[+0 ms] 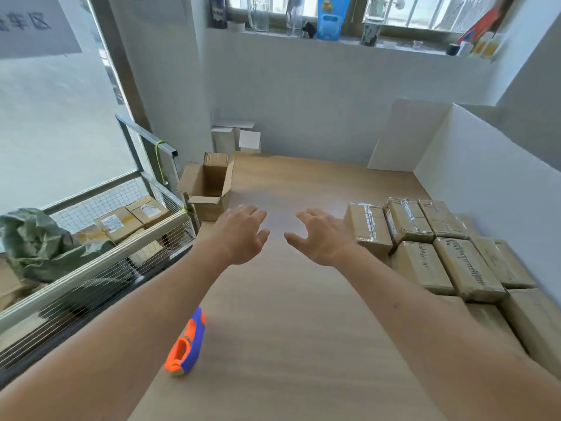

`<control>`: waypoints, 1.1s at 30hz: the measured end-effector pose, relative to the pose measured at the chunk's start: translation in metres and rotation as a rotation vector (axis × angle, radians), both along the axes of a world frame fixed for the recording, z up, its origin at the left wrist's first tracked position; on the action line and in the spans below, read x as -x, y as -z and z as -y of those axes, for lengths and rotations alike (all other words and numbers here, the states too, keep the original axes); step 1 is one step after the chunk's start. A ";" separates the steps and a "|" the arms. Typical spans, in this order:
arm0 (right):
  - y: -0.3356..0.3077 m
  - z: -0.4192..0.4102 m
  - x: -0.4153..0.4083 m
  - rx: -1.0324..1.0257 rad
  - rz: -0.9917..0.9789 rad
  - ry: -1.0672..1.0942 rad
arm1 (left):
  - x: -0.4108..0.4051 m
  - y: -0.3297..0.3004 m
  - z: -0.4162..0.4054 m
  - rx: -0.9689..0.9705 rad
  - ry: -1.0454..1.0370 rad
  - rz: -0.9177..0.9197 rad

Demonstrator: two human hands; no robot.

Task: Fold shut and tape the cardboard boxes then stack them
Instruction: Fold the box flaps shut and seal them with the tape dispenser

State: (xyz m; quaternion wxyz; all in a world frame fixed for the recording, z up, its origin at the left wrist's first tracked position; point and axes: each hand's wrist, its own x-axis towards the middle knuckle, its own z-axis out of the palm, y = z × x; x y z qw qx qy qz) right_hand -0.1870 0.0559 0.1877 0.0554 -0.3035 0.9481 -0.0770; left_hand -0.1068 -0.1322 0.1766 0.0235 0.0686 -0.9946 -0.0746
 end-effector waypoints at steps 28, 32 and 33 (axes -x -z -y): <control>0.113 0.303 0.064 -0.047 0.178 -0.094 | 0.063 0.094 0.278 -0.079 -0.074 0.158; 0.143 0.338 0.090 -0.011 0.173 -0.081 | 0.097 0.121 0.306 -0.086 -0.084 0.153; 0.151 0.347 0.096 -0.007 0.165 -0.082 | 0.105 0.127 0.314 -0.089 -0.084 0.148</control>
